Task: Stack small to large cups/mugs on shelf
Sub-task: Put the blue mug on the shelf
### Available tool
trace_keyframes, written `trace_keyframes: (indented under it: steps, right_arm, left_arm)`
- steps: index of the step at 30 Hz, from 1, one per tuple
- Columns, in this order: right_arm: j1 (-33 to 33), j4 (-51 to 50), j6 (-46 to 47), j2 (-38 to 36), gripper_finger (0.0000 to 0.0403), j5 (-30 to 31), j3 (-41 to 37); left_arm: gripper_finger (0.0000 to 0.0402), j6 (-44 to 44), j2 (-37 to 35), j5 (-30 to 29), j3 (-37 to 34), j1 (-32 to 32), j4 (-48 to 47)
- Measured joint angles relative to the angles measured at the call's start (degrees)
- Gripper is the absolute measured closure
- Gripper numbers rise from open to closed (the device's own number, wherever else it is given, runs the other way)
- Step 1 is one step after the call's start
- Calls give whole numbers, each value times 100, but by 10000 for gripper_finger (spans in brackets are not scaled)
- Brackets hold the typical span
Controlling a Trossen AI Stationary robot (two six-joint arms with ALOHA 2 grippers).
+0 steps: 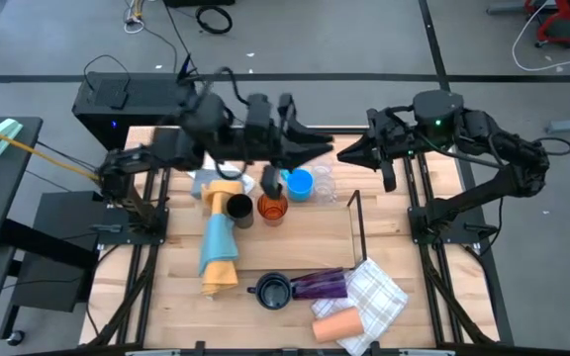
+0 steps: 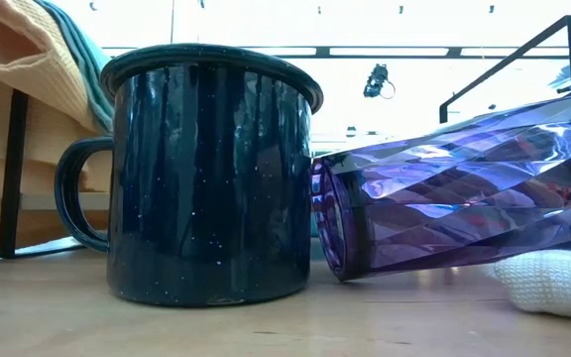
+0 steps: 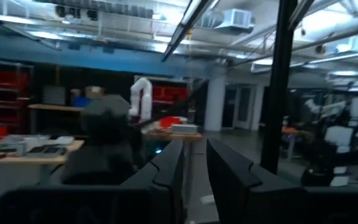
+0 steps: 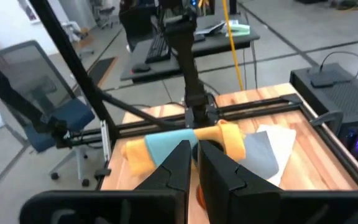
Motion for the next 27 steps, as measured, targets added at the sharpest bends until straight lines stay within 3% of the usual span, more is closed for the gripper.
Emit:
trace_keyframes:
  steps: [7, 17, 27]
  right_arm:
    - [-54, 100, 138, -239, 365, 0, -110]
    - [-52, -121, 306, -609, 365, 3, -101]
    - [-260, -114, 311, -55, 365, 2, -399]
  left_arm:
    - [336, -400, -505, 21, -1543, 299, 287]
    - [346, -550, -2479, -582, -4070, 977, 547]
    - [351, -577, -3194, -732, -4980, 939, 590]
